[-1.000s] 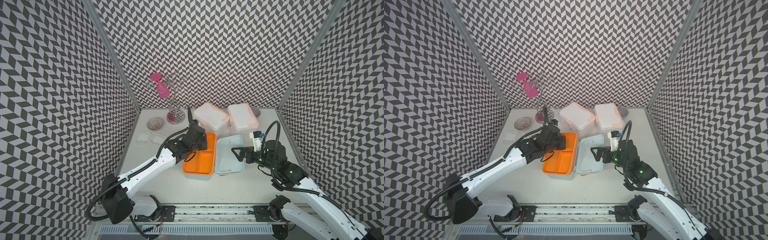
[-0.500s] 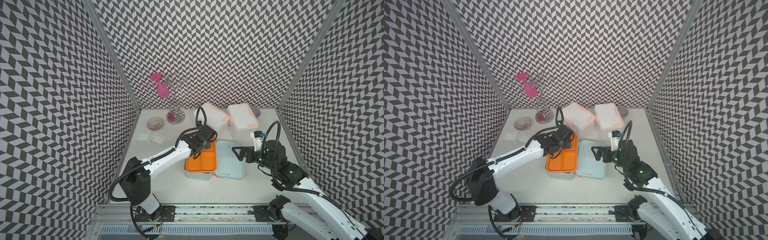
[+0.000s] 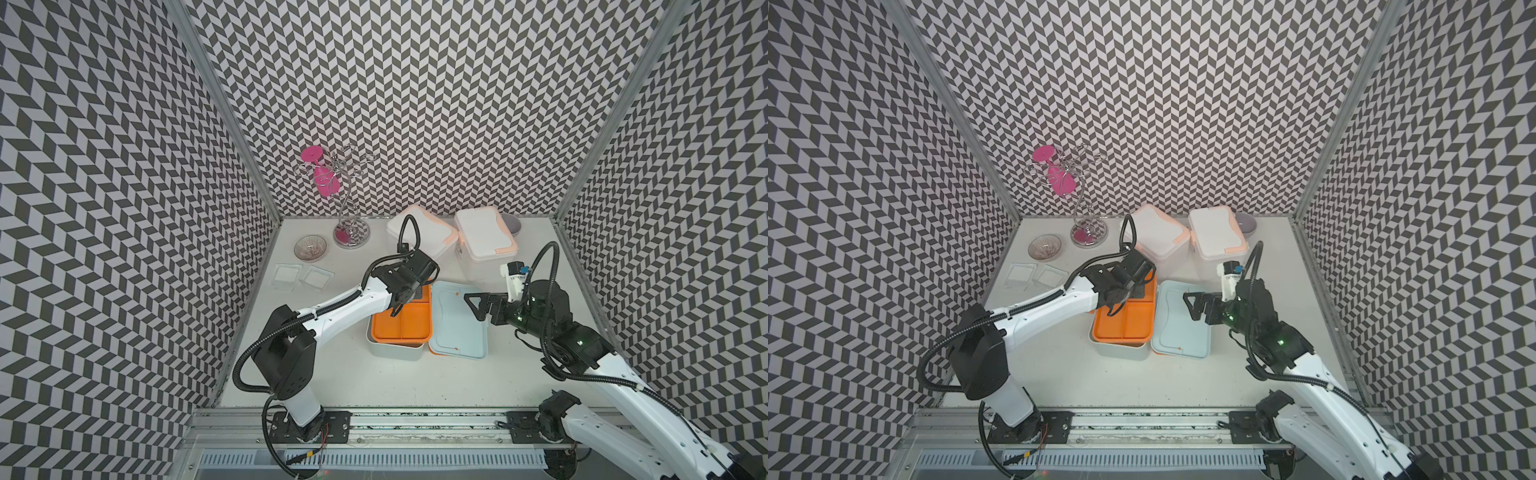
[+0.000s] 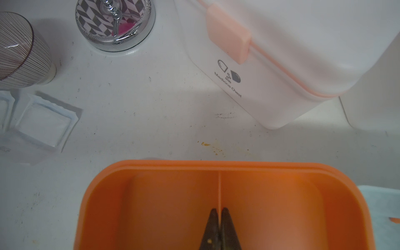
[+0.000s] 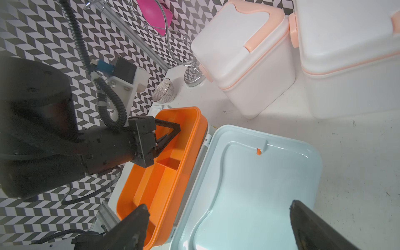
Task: Open first aid kits and take out gauze
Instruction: Place the compartment layer in the first aid kit.
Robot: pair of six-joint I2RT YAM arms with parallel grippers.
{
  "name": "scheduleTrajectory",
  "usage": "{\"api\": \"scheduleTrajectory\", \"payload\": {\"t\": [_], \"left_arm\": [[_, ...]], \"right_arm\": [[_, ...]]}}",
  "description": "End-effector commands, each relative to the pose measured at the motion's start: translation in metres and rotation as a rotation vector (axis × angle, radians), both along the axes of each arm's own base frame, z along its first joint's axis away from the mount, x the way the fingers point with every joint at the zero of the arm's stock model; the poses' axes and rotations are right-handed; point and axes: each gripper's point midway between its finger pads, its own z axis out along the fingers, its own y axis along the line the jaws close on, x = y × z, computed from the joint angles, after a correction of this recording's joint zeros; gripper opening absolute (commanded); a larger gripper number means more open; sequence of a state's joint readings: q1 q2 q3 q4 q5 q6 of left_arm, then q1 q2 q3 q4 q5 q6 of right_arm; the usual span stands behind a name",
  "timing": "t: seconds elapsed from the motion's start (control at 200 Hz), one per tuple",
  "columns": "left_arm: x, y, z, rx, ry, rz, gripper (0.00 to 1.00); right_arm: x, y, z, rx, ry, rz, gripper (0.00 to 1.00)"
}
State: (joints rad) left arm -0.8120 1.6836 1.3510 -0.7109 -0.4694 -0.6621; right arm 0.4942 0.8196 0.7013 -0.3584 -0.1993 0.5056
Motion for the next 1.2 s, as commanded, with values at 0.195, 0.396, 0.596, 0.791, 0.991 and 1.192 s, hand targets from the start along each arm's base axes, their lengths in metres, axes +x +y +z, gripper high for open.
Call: {"api": "scheduleTrajectory", "payload": {"t": [0.195,0.396,0.596,0.791,0.991,1.192], "left_arm": [[-0.005,0.007,0.011,0.052,-0.013,-0.034,0.0],[-0.005,0.007,0.003,0.079,-0.003,-0.047,0.0],[-0.003,0.002,-0.002,0.07,0.003,-0.061,0.0],[-0.007,0.001,-0.013,0.053,0.03,-0.064,0.0],[-0.011,-0.004,-0.017,0.007,0.048,-0.076,0.0],[-0.009,0.0,-0.023,0.001,0.064,-0.066,0.0]], "right_arm": [[0.007,0.0,-0.001,0.002,-0.016,-0.015,1.0],[0.007,0.0,-0.002,0.003,-0.013,-0.017,1.0],[0.007,-0.001,-0.004,-0.002,-0.01,-0.02,1.0],[0.007,-0.001,-0.006,-0.002,-0.005,-0.021,1.0],[0.01,-0.005,-0.023,-0.025,0.039,-0.056,1.0],[0.014,-0.013,-0.037,-0.04,0.072,-0.101,1.0]]}}
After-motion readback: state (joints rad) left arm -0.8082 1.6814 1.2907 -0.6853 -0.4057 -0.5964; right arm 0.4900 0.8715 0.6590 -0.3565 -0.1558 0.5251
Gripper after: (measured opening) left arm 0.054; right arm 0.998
